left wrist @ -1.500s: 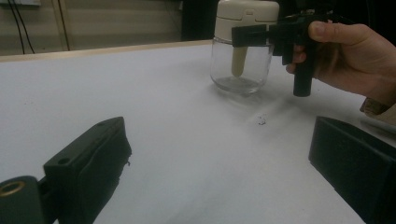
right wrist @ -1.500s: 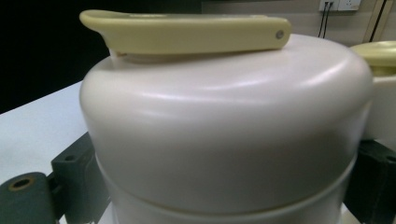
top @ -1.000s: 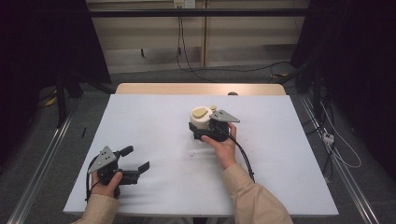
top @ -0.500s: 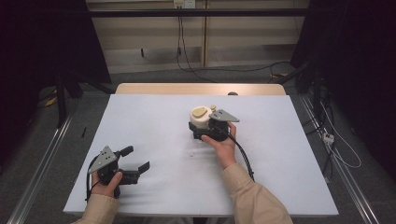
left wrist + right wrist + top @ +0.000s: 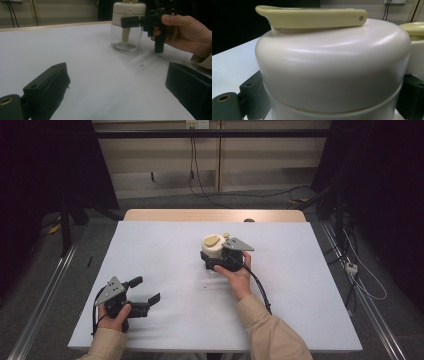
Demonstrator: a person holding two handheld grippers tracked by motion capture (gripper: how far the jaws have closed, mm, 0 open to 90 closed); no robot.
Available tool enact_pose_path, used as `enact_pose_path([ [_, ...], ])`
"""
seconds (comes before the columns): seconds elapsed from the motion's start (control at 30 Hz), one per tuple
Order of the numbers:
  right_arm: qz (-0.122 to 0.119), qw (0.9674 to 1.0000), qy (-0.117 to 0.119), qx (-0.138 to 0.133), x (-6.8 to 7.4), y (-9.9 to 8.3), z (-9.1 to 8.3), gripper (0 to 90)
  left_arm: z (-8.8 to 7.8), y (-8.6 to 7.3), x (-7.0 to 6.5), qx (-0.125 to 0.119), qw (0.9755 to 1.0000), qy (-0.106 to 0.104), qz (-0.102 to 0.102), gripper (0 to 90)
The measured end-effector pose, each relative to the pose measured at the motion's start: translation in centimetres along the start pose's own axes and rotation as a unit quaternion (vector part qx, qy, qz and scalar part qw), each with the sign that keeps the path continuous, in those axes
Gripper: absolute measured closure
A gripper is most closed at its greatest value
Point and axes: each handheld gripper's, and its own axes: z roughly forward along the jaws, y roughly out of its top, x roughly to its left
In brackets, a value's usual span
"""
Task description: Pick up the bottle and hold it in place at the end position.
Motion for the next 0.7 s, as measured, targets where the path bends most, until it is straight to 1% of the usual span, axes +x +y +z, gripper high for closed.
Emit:
enact_pose_path([
  [0.17, 0.002, 1.0000, -0.001, -0.001, -0.07, -0.01, -0.01, 6.8, 0.00, 0.00, -0.01, 0.000, 1.0000, 0.000, 0.000, 4.2],
  [0.33, -0.002, 1.0000, -0.002, 0.000, 0.06, -0.01, 0.02, 6.9, 0.00, -0.01, 0.00, 0.001, 1.0000, 0.000, 0.000, 4.2],
  [0.53, -0.003, 1.0000, -0.002, -0.003, 0.17, -0.05, 0.10, 6.9, 0.05, -0.03, 0.00, 0.002, 1.0000, -0.001, 0.002, 4.2],
  [0.57, 0.000, 1.0000, 0.000, -0.004, 0.21, -0.05, 0.13, 6.9, 0.05, -0.02, 0.00, 0.002, 1.0000, -0.001, 0.002, 4.2],
  [0.7, -0.008, 1.0000, 0.000, -0.002, 0.45, -0.03, 0.19, 6.9, 0.03, -0.03, 0.03, 0.002, 1.0000, -0.001, 0.002, 4.2],
])
